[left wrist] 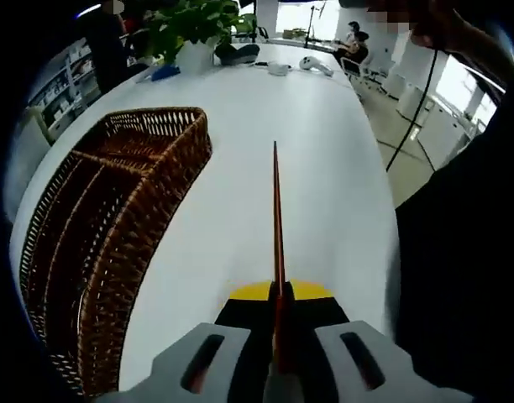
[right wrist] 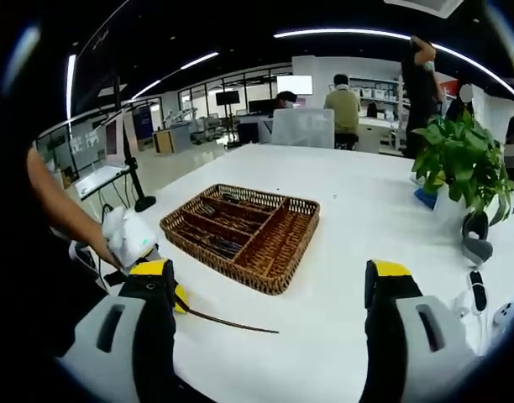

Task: Arrange the knives, forks, and spoons in their matching storage slots by inserting each utensil handle-first until every utensil is classified and aligned in the correct compartment

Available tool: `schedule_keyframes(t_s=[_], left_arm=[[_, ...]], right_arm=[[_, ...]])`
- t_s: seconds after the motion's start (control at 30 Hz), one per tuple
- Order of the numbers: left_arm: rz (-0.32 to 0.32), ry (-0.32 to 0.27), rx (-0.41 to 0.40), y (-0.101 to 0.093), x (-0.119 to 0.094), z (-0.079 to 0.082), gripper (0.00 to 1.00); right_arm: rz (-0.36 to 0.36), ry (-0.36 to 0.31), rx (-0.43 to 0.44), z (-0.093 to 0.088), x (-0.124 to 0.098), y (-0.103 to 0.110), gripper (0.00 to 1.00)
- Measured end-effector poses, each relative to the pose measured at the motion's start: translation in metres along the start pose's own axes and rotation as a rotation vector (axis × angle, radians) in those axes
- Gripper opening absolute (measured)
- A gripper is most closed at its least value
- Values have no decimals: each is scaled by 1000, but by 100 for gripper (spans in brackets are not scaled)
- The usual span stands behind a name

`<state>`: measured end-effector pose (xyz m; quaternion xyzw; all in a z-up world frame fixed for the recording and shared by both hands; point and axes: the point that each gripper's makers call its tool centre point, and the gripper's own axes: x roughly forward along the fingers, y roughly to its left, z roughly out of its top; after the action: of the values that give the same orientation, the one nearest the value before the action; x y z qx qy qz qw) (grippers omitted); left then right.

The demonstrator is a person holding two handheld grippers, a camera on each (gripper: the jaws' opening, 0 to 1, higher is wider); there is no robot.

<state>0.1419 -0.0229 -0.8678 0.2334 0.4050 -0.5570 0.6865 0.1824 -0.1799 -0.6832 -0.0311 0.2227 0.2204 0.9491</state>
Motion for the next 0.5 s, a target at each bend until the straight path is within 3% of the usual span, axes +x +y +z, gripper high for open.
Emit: schedule_keyframes(t_s=[0.23, 0.5], left_arm=[[-3, -33, -42, 4, -10, 4, 3], [-4, -133, -96, 15, -29, 27, 2]], right_arm=[[0, 1, 1, -1, 2, 0, 96], [11, 3, -9, 0, 4, 2, 96]])
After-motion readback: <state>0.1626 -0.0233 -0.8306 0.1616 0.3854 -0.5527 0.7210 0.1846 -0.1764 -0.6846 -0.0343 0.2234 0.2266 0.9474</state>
